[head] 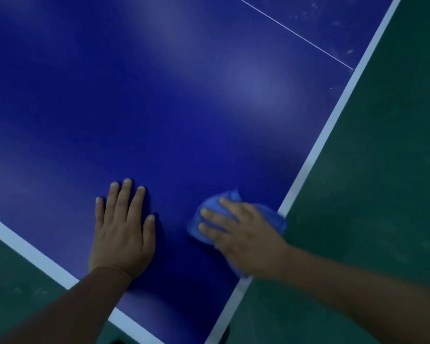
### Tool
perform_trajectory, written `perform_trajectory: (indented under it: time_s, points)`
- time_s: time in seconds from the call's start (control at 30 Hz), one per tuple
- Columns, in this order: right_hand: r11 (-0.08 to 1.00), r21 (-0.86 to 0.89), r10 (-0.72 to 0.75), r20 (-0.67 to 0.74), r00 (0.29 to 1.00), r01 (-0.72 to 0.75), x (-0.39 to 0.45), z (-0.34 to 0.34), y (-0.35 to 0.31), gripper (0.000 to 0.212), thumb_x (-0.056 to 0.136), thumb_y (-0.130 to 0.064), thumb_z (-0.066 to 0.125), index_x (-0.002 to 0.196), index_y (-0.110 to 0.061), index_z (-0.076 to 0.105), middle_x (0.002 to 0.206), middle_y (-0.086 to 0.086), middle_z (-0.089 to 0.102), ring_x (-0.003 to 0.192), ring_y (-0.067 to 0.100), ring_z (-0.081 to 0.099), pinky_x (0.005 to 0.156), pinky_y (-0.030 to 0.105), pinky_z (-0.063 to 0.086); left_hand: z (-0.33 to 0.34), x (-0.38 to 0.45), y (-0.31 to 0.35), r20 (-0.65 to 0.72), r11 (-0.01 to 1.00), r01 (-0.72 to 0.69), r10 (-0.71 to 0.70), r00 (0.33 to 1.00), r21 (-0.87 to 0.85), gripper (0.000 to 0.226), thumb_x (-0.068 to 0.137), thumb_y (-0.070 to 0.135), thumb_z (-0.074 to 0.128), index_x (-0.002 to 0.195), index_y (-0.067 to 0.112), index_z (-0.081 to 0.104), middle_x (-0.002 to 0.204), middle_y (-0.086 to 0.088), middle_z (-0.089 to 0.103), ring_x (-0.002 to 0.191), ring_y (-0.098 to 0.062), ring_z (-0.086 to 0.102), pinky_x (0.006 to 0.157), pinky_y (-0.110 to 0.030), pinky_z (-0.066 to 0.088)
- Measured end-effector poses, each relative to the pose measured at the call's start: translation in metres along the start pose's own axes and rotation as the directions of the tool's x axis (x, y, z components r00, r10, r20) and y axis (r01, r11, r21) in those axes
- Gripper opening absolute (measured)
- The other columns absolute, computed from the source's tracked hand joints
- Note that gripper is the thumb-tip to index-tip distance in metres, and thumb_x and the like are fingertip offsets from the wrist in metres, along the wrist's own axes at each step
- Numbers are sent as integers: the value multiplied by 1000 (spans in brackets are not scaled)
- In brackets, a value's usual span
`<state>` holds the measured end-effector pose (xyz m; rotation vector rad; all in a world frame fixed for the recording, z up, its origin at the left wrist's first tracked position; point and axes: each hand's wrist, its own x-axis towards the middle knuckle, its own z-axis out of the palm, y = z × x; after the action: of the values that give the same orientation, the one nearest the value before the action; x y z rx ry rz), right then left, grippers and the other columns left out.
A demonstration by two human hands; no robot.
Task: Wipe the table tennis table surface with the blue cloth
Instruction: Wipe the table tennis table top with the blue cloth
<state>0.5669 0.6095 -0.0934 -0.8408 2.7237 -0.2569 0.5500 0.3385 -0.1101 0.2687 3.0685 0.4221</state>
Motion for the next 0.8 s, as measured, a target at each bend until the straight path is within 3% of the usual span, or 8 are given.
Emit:
perform_trajectory:
  time_s: [0.1, 0.2, 0.27, 0.4, 0.53, 0.63, 0.7, 0.8]
  points:
    - [952, -191, 218, -128, 967, -240, 13, -7, 83, 55, 94, -27, 27, 148, -20, 34, 154, 9, 42, 136, 41, 44, 101, 58, 41, 0, 1, 1, 8, 1000, 13, -13, 1000, 8, 64, 100, 42, 27, 151, 6, 38, 163, -14, 25, 153, -31, 11, 123, -51, 3]
    - [745, -2, 641, -279, 716, -667, 32, -48, 149, 64, 98, -42, 10, 154, -19, 33, 162, 4, 28, 145, 36, 28, 115, 53, 24, -1, 0, 1, 18, 1000, 20, -20, 1000, -4, 64, 100, 43, 25, 153, 8, 35, 164, -13, 23, 154, -30, 9, 124, -51, 1]
    - [709, 63, 680, -325, 658, -702, 31, -29, 118, 61, 99, -41, 13, 155, -24, 29, 163, 0, 23, 147, 36, 22, 116, 56, 23, -2, -1, 2, 16, 1000, 19, -19, 1000, -16, 65, 100, 44, 24, 153, 8, 35, 164, -13, 22, 154, -30, 8, 124, -51, 0]
    - [969, -94, 208, -199, 958, -230, -25, 32, -44, 58, 91, -29, 37, 150, -27, 34, 160, 1, 30, 141, 42, 32, 104, 57, 37, -2, -1, 3, 15, 1000, 19, -19, 1000, -25, 65, 100, 44, 23, 153, 8, 34, 164, -13, 21, 154, -30, 7, 124, -50, -1]
    - [964, -169, -210, 1, 978, 207, -67, 39, -75, 53, 88, -36, 54, 140, -31, 49, 153, -3, 43, 137, 34, 43, 103, 50, 35, -3, -1, 4, 20, 999, 22, -22, 1000, -23, 66, 99, 45, 22, 153, 9, 33, 164, -13, 20, 154, -30, 7, 124, -51, 0]
    - [954, -197, 184, -201, 962, -224, -22, 18, 2, 52, 93, -29, 38, 145, -25, 41, 153, 4, 44, 134, 41, 44, 97, 55, 45, -3, -1, 4, 27, 999, 24, -24, 999, -22, 67, 99, 46, 20, 154, 10, 31, 165, -12, 19, 154, -29, 5, 124, -50, -2]
    - [848, -49, 497, -271, 824, -528, 0, -1, 28, 54, 100, -38, 22, 151, -27, 34, 160, 0, 31, 142, 38, 30, 106, 57, 36, -3, -2, 4, 26, 999, 25, -25, 999, -22, 67, 99, 46, 20, 155, 10, 30, 165, -11, 18, 154, -28, 4, 124, -49, -3]
    - [833, -9, 524, -308, 794, -553, 4, 11, -21, 53, 102, -37, 26, 154, -29, 30, 163, -3, 23, 146, 36, 22, 111, 55, 29, -5, -4, 4, 33, 999, 31, -30, 999, -28, 66, 100, 47, 21, 155, 12, 29, 165, -11, 17, 154, -27, 2, 124, -48, -4]
